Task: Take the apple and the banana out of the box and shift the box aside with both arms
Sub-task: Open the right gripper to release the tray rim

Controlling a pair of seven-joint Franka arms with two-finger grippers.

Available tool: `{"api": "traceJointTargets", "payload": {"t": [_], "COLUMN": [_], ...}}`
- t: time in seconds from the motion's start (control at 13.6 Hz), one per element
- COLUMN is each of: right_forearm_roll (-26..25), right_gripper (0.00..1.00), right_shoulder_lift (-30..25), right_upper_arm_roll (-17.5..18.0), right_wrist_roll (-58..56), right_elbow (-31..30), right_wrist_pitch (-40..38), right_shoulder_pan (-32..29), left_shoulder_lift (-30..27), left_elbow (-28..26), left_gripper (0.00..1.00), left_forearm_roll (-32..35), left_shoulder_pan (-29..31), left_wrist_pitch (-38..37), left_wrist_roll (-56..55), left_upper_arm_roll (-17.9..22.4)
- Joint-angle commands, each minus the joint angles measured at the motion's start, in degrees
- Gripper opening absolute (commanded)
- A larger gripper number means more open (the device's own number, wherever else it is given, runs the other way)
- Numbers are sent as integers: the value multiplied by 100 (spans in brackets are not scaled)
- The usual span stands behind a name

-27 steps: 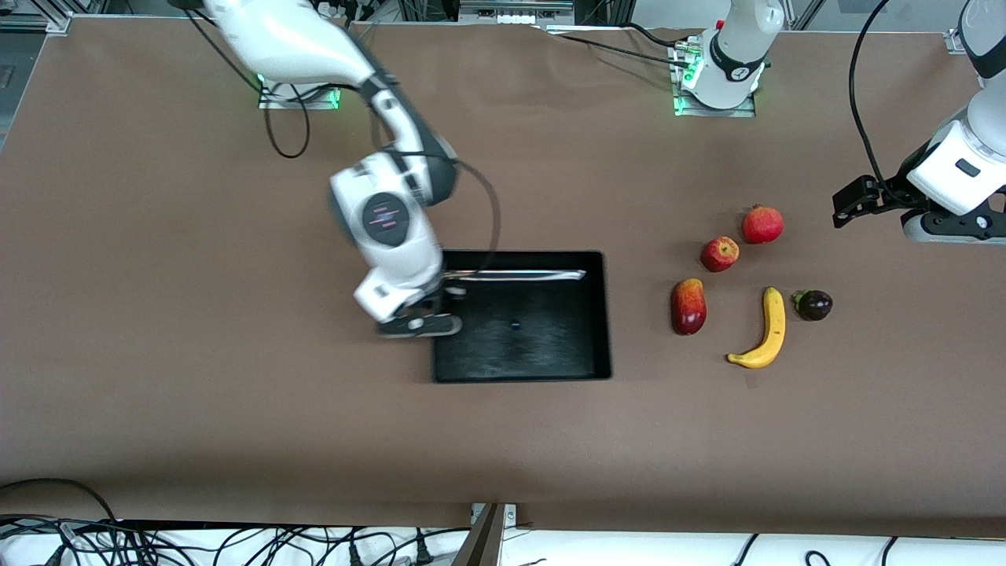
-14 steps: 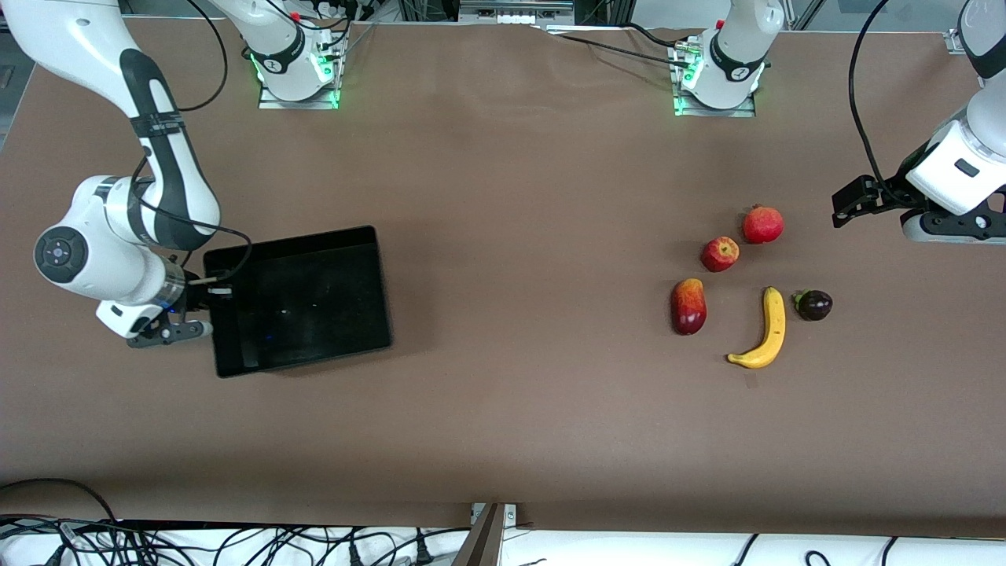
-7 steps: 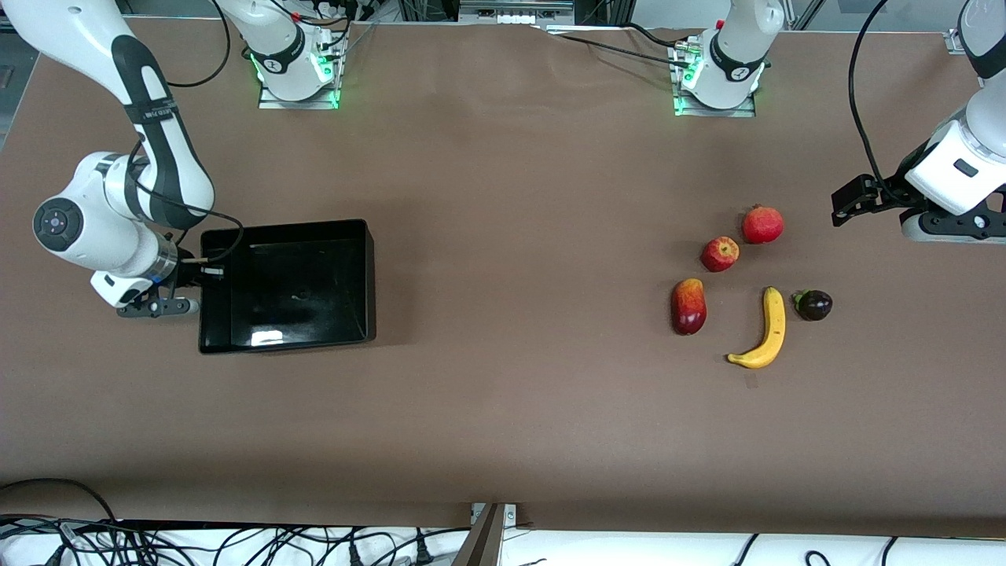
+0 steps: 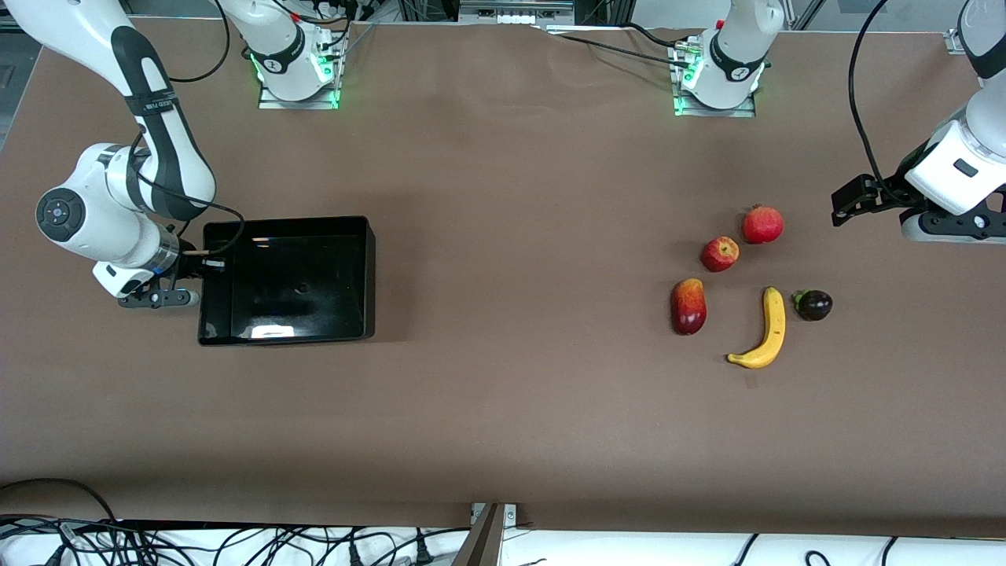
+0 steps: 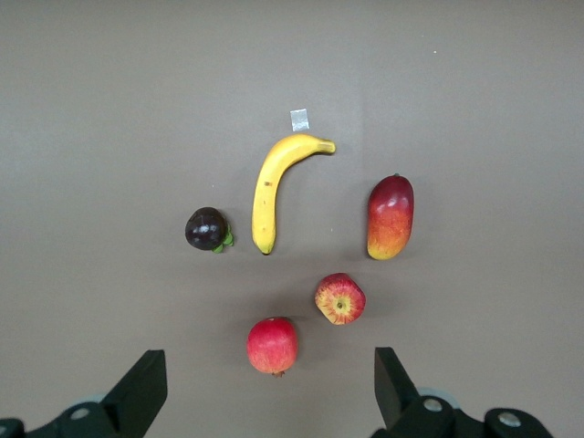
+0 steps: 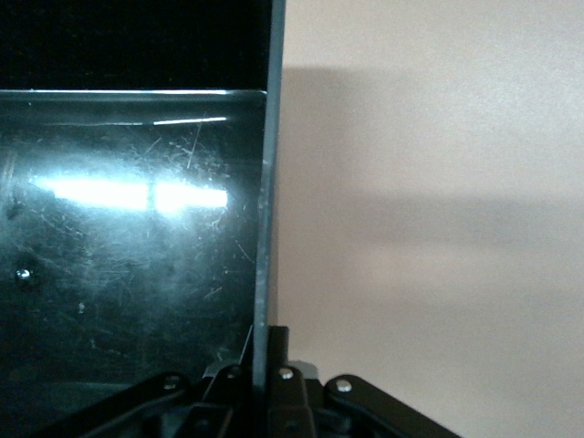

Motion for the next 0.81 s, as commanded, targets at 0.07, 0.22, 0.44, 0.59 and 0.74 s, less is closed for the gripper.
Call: {"api": "traceJointTargets", "payload": {"t": [0.07, 0.22, 0.44, 0.59, 0.74], "right_forearm_roll": [-33, -33, -33, -42, -33], "right_gripper": [66, 100, 100, 100, 100], "right_shoulder_lift": [-46, -37, -72, -64, -72], "right_upper_arm_roll": [-31, -31, -23, -14, 4], "right_wrist_roll": [-19, -54, -72, -63, -63], "right_elbow": [-109, 40, 329, 654, 962], "right_wrist_pitch": [-45, -106, -316, -684, -958], "right_shoulder_pan": [40, 40, 40, 57, 57], "left_shoulder_lift": [-112, -112, -112, -112, -112], "left_elbow": [-84, -84, -84, -84, -84], "left_gripper": [100, 100, 100, 100, 100], "left_forearm_roll": [129, 129, 129, 129, 129], "left_shoulder_pan": [-29, -29, -29, -20, -20], "left_wrist_pitch": [-42, -42, -42, -42, -42], "left_wrist_roll": [92, 92, 92, 92, 92], "left_upper_arm_roll": [-13, -13, -13, -13, -13]}}
